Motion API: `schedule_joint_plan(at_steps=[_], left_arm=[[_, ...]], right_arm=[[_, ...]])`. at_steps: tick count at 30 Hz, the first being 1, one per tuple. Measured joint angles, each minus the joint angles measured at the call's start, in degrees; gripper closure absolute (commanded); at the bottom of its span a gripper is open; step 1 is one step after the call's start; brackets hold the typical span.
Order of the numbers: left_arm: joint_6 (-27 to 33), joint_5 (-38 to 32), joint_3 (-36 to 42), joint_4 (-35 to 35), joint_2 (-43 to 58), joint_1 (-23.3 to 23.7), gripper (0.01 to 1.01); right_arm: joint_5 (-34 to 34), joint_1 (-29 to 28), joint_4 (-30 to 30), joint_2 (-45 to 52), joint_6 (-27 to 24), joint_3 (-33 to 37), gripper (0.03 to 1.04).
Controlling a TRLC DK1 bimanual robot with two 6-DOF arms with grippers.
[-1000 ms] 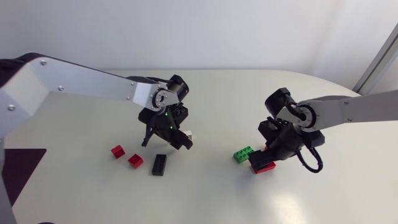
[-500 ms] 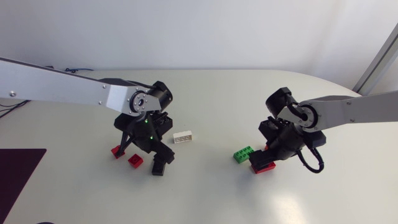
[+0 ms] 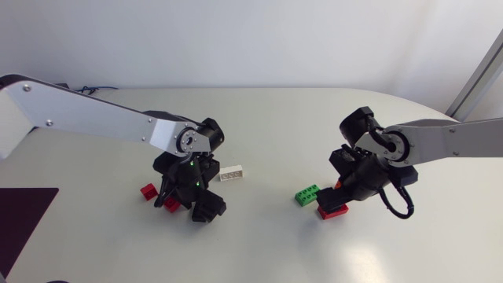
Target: Sort duplo bricks by size, large to the right and small to the left
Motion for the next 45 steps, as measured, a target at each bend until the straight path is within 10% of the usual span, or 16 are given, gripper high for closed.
schedule_joint_plan(at_steps=[18,27,32,45], left_arm=[[-4.24,2.19,4.85,-4.61,0.44,3.37,0.221],[-4.24,2.91,5.53,-6.19,2.73,3.52,0.407],[-4.24,3.30,6.12,-7.63,4.02,3.10,0.756],[-2.78,3.21,7.39,-8.00,2.62,-0.57,0.789]], right_arm=[[0.00,0.50,0.04,-0.17,0.00,-0.39,0.12],[0.02,0.50,0.31,-0.15,0.00,-0.39,0.12],[0.02,0.48,0.31,-0.15,0.00,-0.39,0.12],[0.00,0.22,0.28,-0.22,-0.02,-0.42,0.12]])
